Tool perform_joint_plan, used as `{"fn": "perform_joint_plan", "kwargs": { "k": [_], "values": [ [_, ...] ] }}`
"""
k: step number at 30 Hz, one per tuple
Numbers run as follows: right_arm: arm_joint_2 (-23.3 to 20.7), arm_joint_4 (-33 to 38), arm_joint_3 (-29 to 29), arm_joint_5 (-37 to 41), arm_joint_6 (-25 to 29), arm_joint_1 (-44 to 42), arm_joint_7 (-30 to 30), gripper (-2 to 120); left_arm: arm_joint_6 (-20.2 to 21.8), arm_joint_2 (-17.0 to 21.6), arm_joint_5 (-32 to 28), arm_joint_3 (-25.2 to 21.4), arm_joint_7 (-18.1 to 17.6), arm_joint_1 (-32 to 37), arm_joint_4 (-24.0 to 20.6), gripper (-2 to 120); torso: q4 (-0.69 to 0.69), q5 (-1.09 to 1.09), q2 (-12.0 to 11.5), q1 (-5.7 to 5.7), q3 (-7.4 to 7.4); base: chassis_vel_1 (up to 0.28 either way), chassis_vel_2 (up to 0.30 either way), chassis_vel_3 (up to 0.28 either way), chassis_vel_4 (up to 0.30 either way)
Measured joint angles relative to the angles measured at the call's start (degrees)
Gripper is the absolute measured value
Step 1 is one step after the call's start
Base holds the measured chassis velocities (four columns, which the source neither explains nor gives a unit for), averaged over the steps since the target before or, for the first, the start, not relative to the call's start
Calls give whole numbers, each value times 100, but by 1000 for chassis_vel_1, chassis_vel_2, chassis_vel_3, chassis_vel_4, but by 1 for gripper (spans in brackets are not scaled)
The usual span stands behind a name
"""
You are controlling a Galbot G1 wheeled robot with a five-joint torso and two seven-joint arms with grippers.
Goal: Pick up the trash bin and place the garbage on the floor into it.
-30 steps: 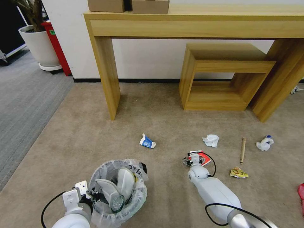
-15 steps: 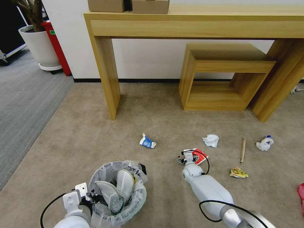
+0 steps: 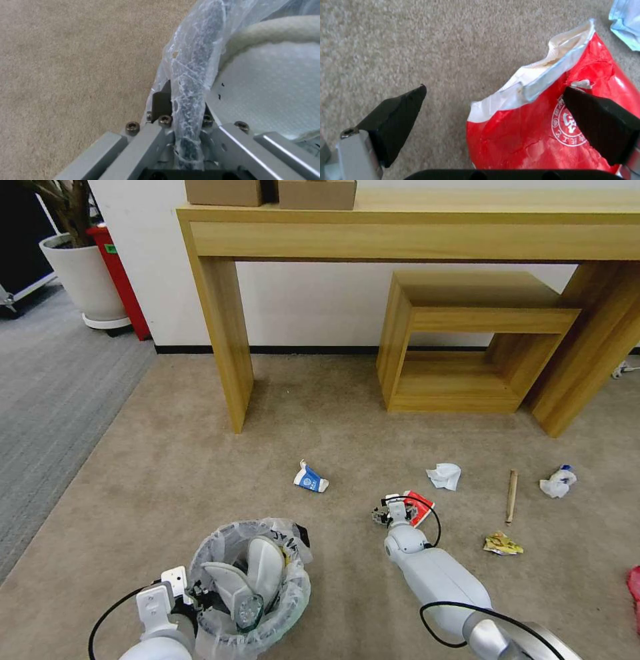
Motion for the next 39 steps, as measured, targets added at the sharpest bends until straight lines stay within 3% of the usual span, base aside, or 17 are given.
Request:
{"fn": "perform_joint_plan", "kwargs": {
  "k": [11,14,19,25,27,29,32,34,36,39],
  "values": [
    [58,-174,45,-77,178,29,-52,95,-18,17,38,0,20,23,16,0,0,1,0,-1,0,0,0,0,0],
    [35,-49,45,-48,261,13,-133,79,-24,18,85,26,24,16,38,0,-1,0,0,0,0,0,0,0,0],
    [16,82,-15,9,297,-5,-160,67,-33,17,111,37,27,9,55,0,-1,0,0,0,0,0,0,0,0],
    [34,166,-190,110,393,55,-103,41,-53,29,140,27,42,14,65,0,0,0,0,0,0,0,0,0,0],
    [34,167,-193,114,393,57,-103,41,-54,29,140,27,42,14,65,0,0,0,0,0,0,0,0,0,0],
    [29,194,-241,156,393,91,-103,24,-62,31,152,18,49,24,69,0,0,0,0,0,0,0,0,0,0],
    [24,208,-269,183,394,114,-108,15,-71,30,161,14,55,26,74,0,0,-1,0,0,0,0,0,0,0],
    [23,210,-275,187,395,117,-110,15,-73,31,163,13,57,26,75,0,0,-1,0,0,0,0,0,0,0],
    [17,224,-325,217,411,149,-151,0,-81,25,187,12,62,24,92,0,0,0,0,0,0,0,0,0,0],
    [10,238,-354,220,443,165,-206,0,-93,15,208,14,65,15,114,0,0,0,0,0,0,0,0,0,0]
  ]
}}
